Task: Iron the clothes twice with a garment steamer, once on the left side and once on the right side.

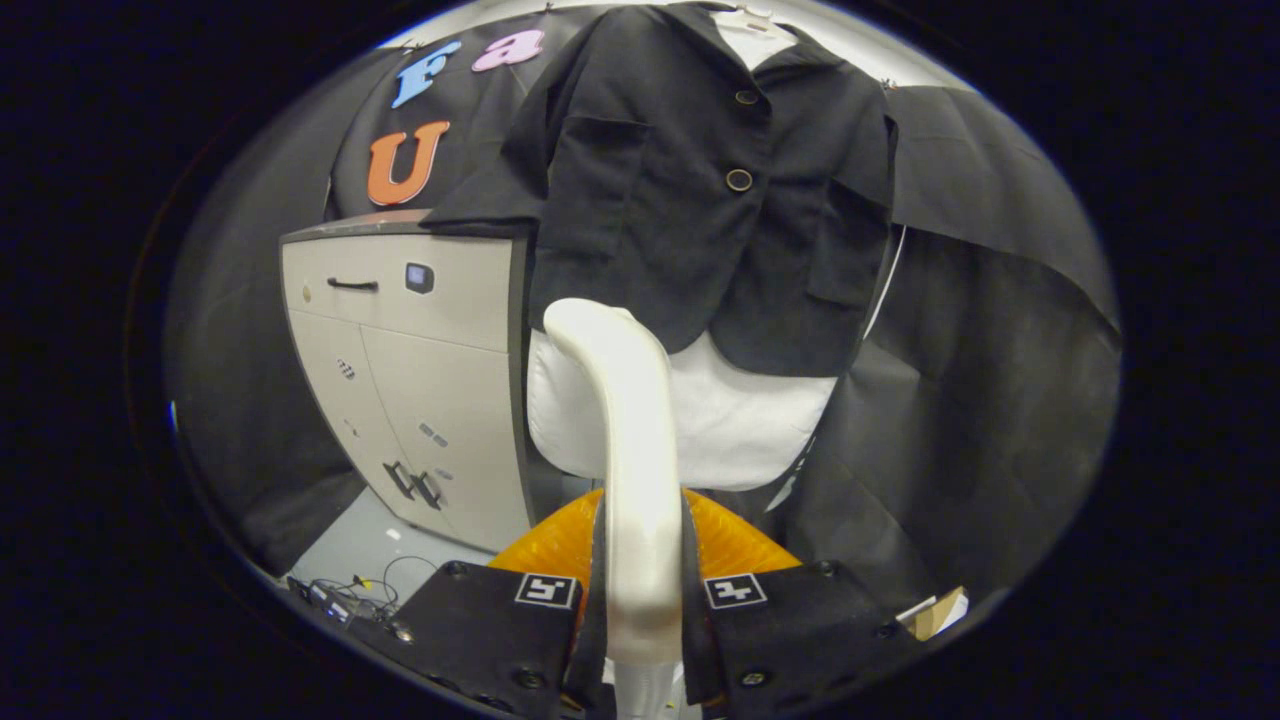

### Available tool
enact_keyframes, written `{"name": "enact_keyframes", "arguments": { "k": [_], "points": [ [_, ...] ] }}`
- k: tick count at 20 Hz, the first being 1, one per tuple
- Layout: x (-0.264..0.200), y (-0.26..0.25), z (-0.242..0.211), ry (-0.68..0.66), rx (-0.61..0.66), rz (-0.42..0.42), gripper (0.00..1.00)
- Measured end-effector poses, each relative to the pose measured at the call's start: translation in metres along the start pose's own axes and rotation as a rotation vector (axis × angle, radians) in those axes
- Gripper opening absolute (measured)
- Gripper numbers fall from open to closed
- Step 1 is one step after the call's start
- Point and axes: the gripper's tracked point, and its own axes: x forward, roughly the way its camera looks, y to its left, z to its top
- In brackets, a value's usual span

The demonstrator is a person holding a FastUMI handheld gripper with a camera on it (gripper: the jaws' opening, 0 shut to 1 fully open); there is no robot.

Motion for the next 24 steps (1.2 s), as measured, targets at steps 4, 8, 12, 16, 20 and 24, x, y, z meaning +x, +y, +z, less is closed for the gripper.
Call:
{"name": "enact_keyframes", "arguments": {
  "k": [4,8,12,16,20,24],
  "points": [
    [-0.029,-0.028,0.046,-0.095,0.054,-0.016,0.33],
    [-0.057,-0.074,0.110,-0.226,0.143,-0.047,0.33],
    [-0.079,-0.121,0.183,-0.381,0.191,-0.076,0.33],
    [-0.083,-0.160,0.250,-0.516,0.217,-0.097,0.33],
    [-0.080,-0.188,0.313,-0.634,0.236,-0.085,0.33],
    [-0.072,-0.208,0.372,-0.741,0.238,-0.082,0.33]
  ]
}}
